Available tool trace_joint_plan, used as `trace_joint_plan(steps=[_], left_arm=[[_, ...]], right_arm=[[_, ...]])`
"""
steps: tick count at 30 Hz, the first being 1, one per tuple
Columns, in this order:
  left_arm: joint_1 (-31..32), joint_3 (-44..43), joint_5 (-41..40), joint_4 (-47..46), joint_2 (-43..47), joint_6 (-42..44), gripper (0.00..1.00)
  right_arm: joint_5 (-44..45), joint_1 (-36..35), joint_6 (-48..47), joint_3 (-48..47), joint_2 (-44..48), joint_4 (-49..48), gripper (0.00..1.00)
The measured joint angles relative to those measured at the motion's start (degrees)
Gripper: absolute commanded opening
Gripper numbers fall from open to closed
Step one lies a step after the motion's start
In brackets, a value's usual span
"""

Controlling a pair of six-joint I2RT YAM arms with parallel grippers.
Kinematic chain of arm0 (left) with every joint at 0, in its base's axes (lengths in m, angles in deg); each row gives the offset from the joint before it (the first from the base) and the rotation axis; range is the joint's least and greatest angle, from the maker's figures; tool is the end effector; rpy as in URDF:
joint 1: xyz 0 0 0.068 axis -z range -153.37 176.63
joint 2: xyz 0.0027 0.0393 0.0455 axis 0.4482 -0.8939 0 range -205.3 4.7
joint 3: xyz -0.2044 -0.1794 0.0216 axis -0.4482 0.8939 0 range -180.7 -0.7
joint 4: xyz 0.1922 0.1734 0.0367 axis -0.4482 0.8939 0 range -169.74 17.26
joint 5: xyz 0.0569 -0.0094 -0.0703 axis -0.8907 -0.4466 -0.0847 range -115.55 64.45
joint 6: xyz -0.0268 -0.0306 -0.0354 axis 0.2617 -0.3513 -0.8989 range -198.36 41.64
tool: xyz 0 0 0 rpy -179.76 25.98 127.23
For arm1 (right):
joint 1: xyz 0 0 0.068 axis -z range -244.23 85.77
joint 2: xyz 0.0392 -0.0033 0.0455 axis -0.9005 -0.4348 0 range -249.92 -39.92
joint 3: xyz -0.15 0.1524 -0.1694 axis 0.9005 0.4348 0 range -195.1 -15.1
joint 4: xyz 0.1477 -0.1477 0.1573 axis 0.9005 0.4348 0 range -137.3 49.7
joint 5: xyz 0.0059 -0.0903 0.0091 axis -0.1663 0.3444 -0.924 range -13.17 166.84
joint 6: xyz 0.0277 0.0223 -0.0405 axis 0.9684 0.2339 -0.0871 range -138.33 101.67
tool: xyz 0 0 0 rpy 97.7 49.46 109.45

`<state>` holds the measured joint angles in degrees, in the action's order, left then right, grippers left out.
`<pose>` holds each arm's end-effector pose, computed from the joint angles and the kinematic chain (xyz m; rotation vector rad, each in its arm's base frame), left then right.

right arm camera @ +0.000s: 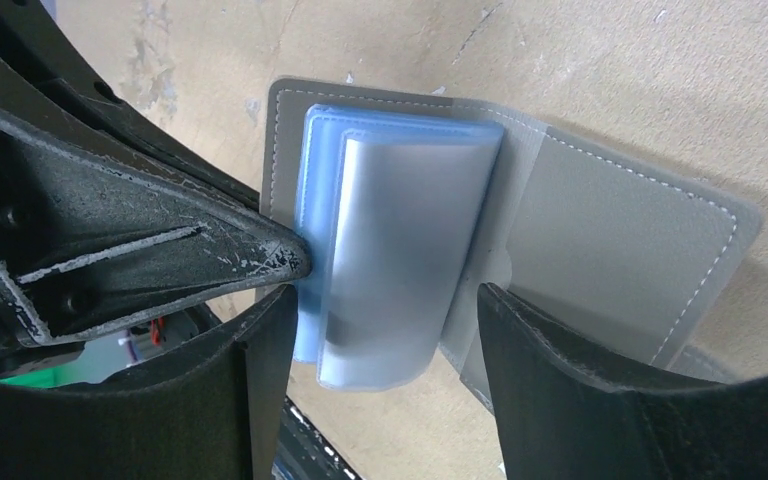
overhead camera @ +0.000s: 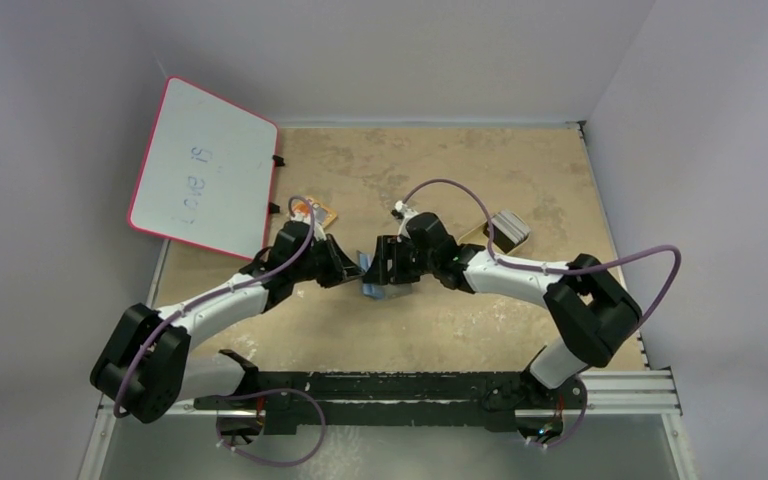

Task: Put the credit cards into the card holder
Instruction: Open the card holder at the center of the board.

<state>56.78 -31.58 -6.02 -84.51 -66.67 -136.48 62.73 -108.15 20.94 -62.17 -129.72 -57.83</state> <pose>0.2087 -0.1349 0.1875 -0.3791 2.4085 -1.1671 0.2329 0.2362 0.1974 -0.2526 2.3128 1.0654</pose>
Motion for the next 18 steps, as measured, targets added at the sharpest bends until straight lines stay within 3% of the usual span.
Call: trace_joint_plan(steps=[12, 18], left_arm=[[0.15, 0.0, -1.86, 2.89, -2.49, 3.3, 0.0], [0.15, 0.02, -2.01, 2.97, -3.21, 4.31, 0.0]], right_arm=[[7.93, -0.31, -0.31, -1.2, 0.42, 9.7, 0.65], [10.67, -0.28, -0.57, -1.11, 0.42, 12.79, 0.58]])
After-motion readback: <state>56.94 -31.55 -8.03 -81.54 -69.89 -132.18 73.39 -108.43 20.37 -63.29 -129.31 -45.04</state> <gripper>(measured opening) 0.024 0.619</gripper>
